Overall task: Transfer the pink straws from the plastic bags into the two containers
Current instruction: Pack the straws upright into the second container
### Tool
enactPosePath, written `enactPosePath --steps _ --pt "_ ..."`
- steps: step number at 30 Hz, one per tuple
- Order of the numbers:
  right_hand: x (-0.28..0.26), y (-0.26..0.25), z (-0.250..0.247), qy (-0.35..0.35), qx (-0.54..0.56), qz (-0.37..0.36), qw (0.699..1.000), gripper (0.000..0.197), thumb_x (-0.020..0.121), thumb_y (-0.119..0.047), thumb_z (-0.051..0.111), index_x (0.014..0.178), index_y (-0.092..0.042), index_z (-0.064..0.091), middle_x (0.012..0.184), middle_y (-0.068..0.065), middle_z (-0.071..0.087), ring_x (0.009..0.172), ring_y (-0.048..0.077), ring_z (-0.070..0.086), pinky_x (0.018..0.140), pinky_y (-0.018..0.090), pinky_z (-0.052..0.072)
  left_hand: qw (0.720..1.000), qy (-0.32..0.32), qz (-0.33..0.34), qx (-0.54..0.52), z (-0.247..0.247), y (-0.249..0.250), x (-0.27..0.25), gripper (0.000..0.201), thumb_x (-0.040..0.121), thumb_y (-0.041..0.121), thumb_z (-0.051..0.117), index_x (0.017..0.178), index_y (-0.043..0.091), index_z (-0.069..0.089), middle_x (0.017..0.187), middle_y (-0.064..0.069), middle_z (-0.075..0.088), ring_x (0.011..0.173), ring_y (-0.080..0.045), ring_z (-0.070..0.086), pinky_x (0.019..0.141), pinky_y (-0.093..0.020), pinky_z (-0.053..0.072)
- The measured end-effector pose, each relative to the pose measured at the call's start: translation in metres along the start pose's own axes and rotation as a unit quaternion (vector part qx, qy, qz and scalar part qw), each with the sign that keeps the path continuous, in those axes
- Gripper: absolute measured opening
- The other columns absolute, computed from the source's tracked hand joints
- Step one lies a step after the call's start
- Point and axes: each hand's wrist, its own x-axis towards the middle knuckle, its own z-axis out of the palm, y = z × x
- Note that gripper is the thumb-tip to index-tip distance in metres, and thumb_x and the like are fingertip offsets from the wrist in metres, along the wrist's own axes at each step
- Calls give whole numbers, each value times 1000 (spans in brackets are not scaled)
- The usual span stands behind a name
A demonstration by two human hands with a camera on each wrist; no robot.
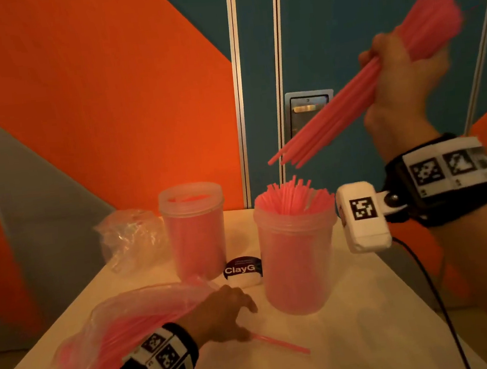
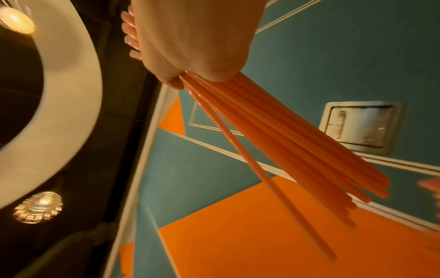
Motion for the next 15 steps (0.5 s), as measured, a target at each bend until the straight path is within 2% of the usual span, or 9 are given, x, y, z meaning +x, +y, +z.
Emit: enactPosePath --steps 2,5,8,10,12,14,15 --pt "-4 23 -12 3 -56 17 998 24 60 -1 62 77 -14 51 58 -2 56 50 17 57 49 27 46 998 -8 7 57 5 3 1 54 85 33 64 134 29 43 142 2 38 128 -20 31 110 -39 27" --pt "-18 62 -35 -20 -172 57 983 26 57 -10 63 80 -20 56 69 1 59 64 22 61 58 35 51 994 -6 20 107 11 6 2 54 86 27 63 135 30 42 143 2 38 128 -21 29 108 -40 26" --pt "-36 94 -54 -66 -257 93 960 26 64 -6 66 87 -16 60 79 9 63 70 24 62 64 37 54 991 -2 25 129 15 8 3 54 85 24 62 135 30 42 143 3 39 128 -21 28 105 -40 24" --pt "-45 108 -61 -85 -298 121 943 23 70 -1 65 86 -15 58 77 8 62 70 26 63 64 38 55 989 6 30 146 19 7 4 52 85 23 61 134 30 44 141 2 41 128 -21 28 105 -40 24" --pt "-51 119 -64 -111 -331 150 925 23 71 -1 65 77 -20 54 71 2 59 69 25 62 62 35 54 988 15 27 154 23 5 6 48 86 23 59 132 29 47 139 2 43 128 -22 28 104 -41 24" --pt "-56 127 -64 -156 -383 180 892 25 71 -4 67 72 -23 51 69 -2 55 69 21 59 59 31 50 987 28 25 159 26 4 7 42 86 23 58 127 29 51 136 2 44 127 -22 29 104 -41 23" --pt "-58 128 -64 -184 -415 197 869 22 71 -7 70 75 -21 52 71 -3 54 71 20 58 60 30 49 986 35 24 162 28 4 7 38 86 24 57 124 29 54 135 3 46 126 -22 30 103 -41 23"
